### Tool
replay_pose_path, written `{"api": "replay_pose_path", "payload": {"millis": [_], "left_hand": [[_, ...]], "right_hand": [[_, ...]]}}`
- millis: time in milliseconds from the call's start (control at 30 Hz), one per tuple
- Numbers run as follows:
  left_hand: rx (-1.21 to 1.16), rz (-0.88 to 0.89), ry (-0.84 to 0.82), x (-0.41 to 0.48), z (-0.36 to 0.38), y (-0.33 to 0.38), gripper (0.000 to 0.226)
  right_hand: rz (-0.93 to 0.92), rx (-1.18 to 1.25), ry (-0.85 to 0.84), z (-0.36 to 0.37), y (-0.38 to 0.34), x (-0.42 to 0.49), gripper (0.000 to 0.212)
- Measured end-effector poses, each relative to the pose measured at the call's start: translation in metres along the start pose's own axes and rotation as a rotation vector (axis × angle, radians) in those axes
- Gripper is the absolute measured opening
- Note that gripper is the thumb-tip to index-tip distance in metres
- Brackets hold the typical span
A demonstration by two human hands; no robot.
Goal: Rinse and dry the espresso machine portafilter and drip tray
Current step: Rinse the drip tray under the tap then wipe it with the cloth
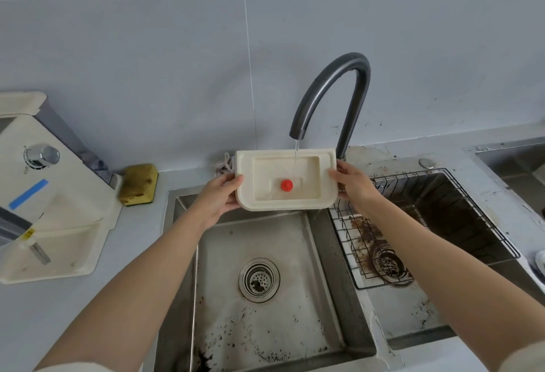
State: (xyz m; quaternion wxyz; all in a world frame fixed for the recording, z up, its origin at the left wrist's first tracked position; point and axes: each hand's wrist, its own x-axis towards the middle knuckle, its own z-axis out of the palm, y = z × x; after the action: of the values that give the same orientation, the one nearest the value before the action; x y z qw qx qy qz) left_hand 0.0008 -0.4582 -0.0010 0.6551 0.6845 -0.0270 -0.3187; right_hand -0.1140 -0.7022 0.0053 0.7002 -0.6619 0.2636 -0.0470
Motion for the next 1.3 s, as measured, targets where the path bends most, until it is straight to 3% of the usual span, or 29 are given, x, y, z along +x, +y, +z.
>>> {"api": "replay_pose_path", "payload": {"millis": [600,733,867,1033,1300], "left_hand": [[-0.298,-0.045,0.047,-0.011,-0.009,-0.044,0.026],[-0.311,-0.04,0.063,-0.013,-0.013,-0.045,0.015],[-0.331,-0.053,0.098,-0.013,-0.019,-0.047,0.026],[-0.344,-0.053,0.083,-0.014,-0.019,-0.047,0.014],[-0.335,-0.039,0.067,-0.013,-0.016,-0.041,0.013]], "right_hand": [[-0.108,-0.213,-0.095,0.026,-0.035,0.019,0.038],[-0.089,-0.22,-0.108,0.035,-0.038,0.023,0.036],[-0.091,-0.277,-0.123,0.041,-0.039,0.028,0.036],[-0.079,-0.296,-0.117,0.041,-0.038,0.031,0.036],[-0.09,-0.297,-0.07,0.035,-0.039,0.034,0.039]]}}
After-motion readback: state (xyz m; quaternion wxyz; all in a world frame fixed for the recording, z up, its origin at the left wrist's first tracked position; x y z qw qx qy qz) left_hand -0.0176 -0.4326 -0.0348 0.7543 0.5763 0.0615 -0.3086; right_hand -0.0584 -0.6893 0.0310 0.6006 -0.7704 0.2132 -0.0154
